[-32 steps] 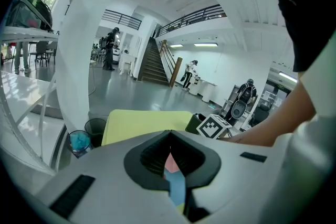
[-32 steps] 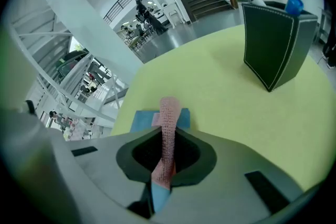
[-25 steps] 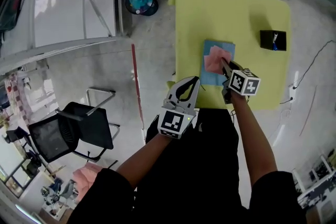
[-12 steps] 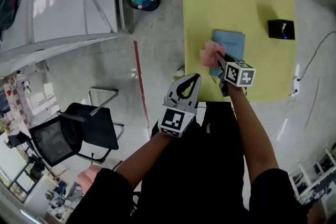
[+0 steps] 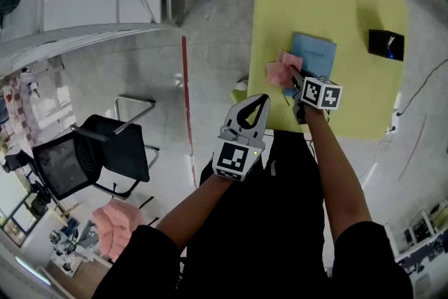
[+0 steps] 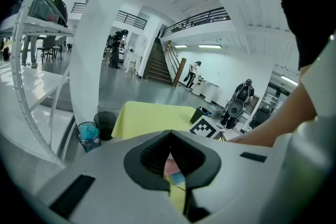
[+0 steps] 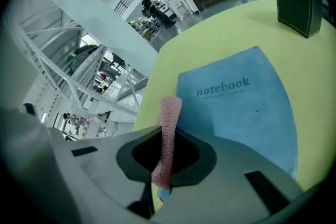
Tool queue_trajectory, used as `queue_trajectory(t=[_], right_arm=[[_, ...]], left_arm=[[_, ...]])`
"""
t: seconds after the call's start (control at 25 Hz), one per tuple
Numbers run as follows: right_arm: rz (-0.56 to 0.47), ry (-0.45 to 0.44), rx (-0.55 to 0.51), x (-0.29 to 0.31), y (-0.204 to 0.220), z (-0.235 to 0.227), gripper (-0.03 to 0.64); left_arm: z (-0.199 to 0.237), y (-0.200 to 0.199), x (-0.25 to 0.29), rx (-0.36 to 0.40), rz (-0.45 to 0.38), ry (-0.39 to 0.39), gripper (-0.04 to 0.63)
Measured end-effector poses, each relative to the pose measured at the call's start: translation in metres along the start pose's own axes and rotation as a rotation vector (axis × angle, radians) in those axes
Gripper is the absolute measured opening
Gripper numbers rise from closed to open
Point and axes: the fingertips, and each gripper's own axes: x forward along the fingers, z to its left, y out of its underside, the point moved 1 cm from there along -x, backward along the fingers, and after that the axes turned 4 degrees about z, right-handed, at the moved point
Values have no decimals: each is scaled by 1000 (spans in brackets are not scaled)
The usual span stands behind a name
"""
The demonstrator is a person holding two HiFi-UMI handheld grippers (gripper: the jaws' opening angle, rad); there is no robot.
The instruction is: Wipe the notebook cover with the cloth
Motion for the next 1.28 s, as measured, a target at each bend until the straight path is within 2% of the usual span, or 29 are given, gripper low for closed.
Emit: queue_trajectory(t=[0.24, 0.44, 0.6, 0.76, 1.28], right_arm=[[14, 5, 10, -2, -5, -3, 40], [39, -26, -1, -1, -6, -2, 40], [45, -5, -9, -1, -3, -4, 40], [37, 1, -9, -4, -5, -8, 40], [47, 1, -31, -17, -9, -23, 40]], left_arm=[[-6, 4, 1, -19, 4, -31, 6], [-10, -1, 2, -30, -3, -53, 6], [-10, 0, 4, -38, -8, -82, 5], [-12, 9, 5, -84, -6, -114, 5], [-58, 3, 28, -39, -29, -71, 6]])
